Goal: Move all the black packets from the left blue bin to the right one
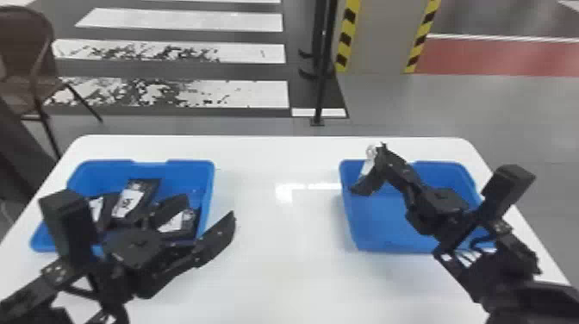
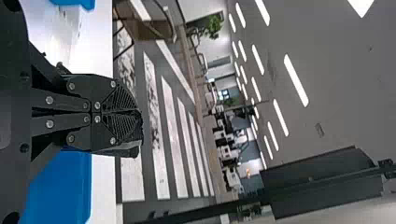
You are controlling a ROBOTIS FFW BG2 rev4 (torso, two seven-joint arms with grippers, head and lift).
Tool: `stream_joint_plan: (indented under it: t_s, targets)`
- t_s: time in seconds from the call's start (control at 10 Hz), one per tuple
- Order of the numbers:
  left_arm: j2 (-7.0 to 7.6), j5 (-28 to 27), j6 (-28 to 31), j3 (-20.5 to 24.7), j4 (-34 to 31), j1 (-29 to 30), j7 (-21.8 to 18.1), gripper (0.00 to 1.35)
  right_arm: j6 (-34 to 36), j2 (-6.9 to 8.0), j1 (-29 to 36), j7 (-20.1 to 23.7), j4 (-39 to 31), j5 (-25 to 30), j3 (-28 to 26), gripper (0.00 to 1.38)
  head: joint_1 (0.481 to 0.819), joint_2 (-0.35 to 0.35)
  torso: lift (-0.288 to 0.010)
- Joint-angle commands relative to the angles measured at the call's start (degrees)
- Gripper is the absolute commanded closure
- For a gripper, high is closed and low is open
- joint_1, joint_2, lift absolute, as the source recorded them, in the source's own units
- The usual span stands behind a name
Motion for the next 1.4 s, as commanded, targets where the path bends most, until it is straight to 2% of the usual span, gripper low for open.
stream_joint_plan:
  t_s: [0.0,0.2,0.3,0.4,0.5,0.6,0.7,0.9,1.1,1.3]
  targets:
    - [-0.55,1.11,0.46,2.94,-2.99,3.39,0.35,0.16,-0.27,-0.07,-1.57,-0.21,4.04,3.75,-4.63,1.28,0.695,-0.08,-0.14]
    - [-0.99,1.91,0.89,5.11,-4.25,5.22,0.62,0.16,-0.27,-0.07,-2.27,-0.56,7.56,6.27,-7.83,1.28,0.695,-0.122,-0.14]
    - [-1.17,1.91,1.03,5.68,-4.25,5.36,0.62,0.16,-0.13,-0.16,-2.7,-0.82,9.95,6.5,-8.52,1.2,0.695,-0.142,-0.14]
    - [-1.17,1.91,1.03,5.79,-4.39,5.08,0.62,0.16,-0.13,-0.16,-2.13,-0.91,10.37,6.5,-8.74,0.62,0.695,-0.155,-0.14]
    - [-1.17,1.79,1.03,6.02,-4.39,4.94,0.7,0.16,-0.13,-0.07,-0.45,-1.09,8.69,6.72,-8.74,0.13,0.695,-0.162,-0.14]
    - [-1.08,1.22,1.31,6.71,-4.39,4.38,0.7,0.16,-1.53,0.28,2.51,-2.05,4.33,8.1,-8.74,0.06,0.695,-0.163,-0.14]
    - [-0.82,0.31,2.71,7.62,-4.39,3.81,0.7,0.16,-4.06,1.25,6.73,-2.93,-1.72,9.92,-8.74,0.15,0.695,-0.161,-0.14]
    - [0.06,-1.52,4.68,9.45,-4.39,2.55,0.7,0.16,-8.56,3.97,14.6,-3.99,-11.14,14.72,-8.63,0.2,0.695,-0.133,-0.14]
    - [1.12,-5.18,6.23,9.91,-4.25,0.02,0.7,0.16,-11.09,5.73,19.94,-4.43,-15.78,14.49,-7.94,0.2,0.695,-0.085,-0.14]
    - [1.73,-9.41,9.46,10.36,-0.03,-5.04,0.35,0.15,-11.8,6.26,23.74,-4.52,-18.88,12.89,-6.34,0.21,0.695,-0.05,-0.14]
